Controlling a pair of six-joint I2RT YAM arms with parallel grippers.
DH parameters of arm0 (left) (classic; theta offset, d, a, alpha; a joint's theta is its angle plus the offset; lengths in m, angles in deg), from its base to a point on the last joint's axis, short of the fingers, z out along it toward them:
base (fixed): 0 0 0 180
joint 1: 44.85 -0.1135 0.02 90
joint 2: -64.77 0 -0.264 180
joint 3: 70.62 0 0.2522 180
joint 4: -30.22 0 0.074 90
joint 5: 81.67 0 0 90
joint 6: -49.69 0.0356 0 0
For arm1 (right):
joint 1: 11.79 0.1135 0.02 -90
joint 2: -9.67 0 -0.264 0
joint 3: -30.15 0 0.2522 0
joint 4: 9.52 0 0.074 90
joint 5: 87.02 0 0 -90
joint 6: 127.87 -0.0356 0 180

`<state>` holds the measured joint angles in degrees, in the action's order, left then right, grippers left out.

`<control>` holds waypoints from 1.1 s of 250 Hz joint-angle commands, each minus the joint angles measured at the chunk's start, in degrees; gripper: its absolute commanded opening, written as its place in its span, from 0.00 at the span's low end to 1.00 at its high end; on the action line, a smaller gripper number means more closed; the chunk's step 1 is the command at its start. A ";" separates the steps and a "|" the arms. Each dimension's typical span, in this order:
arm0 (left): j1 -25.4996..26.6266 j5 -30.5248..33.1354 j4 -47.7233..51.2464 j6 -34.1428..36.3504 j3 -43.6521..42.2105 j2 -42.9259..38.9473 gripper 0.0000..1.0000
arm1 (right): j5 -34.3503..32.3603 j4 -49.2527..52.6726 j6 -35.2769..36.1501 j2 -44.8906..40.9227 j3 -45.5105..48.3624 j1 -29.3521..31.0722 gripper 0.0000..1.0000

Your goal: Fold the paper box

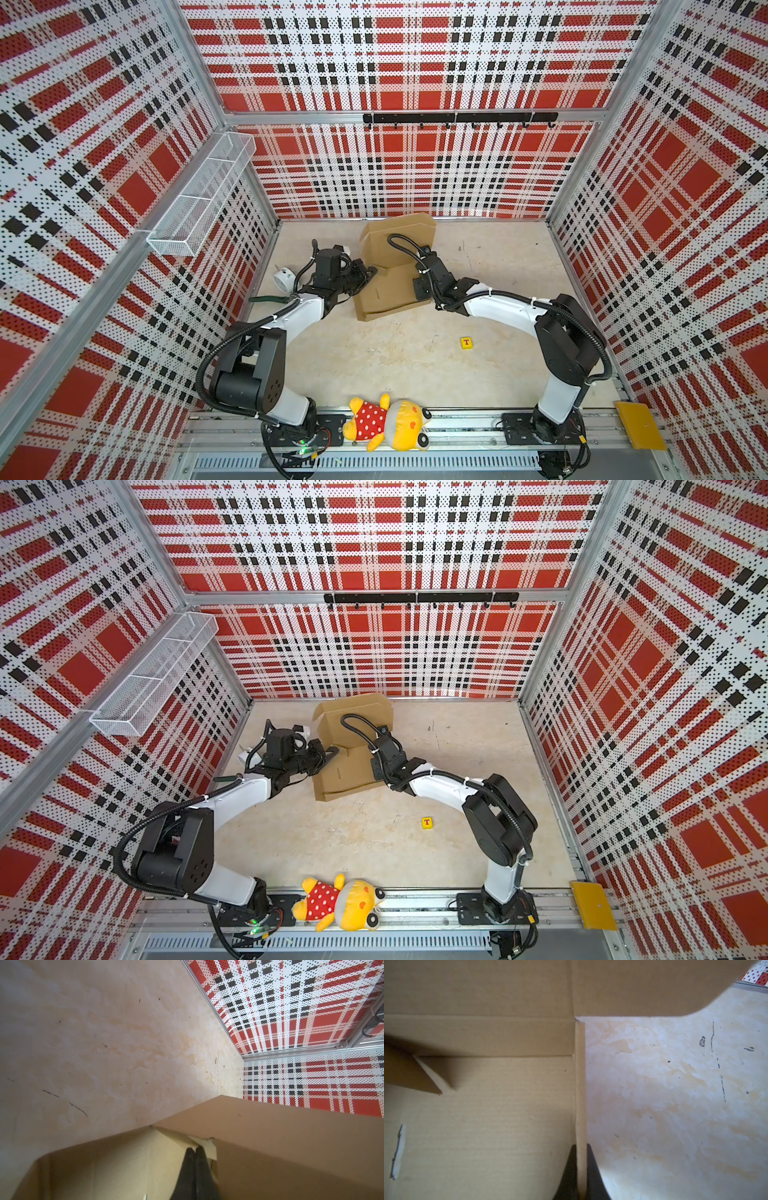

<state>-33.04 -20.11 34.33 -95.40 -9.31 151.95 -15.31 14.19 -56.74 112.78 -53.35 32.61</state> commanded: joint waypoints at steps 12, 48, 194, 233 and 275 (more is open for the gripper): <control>-0.08 0.14 -1.75 -1.11 -0.62 0.62 0.00 | 1.36 -2.84 0.37 0.69 -2.80 1.34 0.00; -0.12 -0.21 -1.77 -0.72 -0.36 0.35 0.00 | -0.69 -2.07 0.10 0.23 -2.15 0.74 0.00; 2.12 -2.45 0.94 1.74 3.25 -1.48 0.01 | -5.12 5.96 -10.00 -2.07 -0.31 -9.26 0.00; 3.42 -2.77 0.95 1.66 3.25 -1.33 0.00 | -5.95 6.80 -11.36 -1.61 -1.29 -11.00 0.00; 5.16 -2.07 1.86 2.02 3.14 -0.85 0.00 | -7.10 9.75 -13.88 0.18 -4.84 -11.85 0.00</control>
<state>-29.15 -22.47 35.60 -94.04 -7.63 151.75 -20.09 23.07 -67.50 112.82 -53.98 20.88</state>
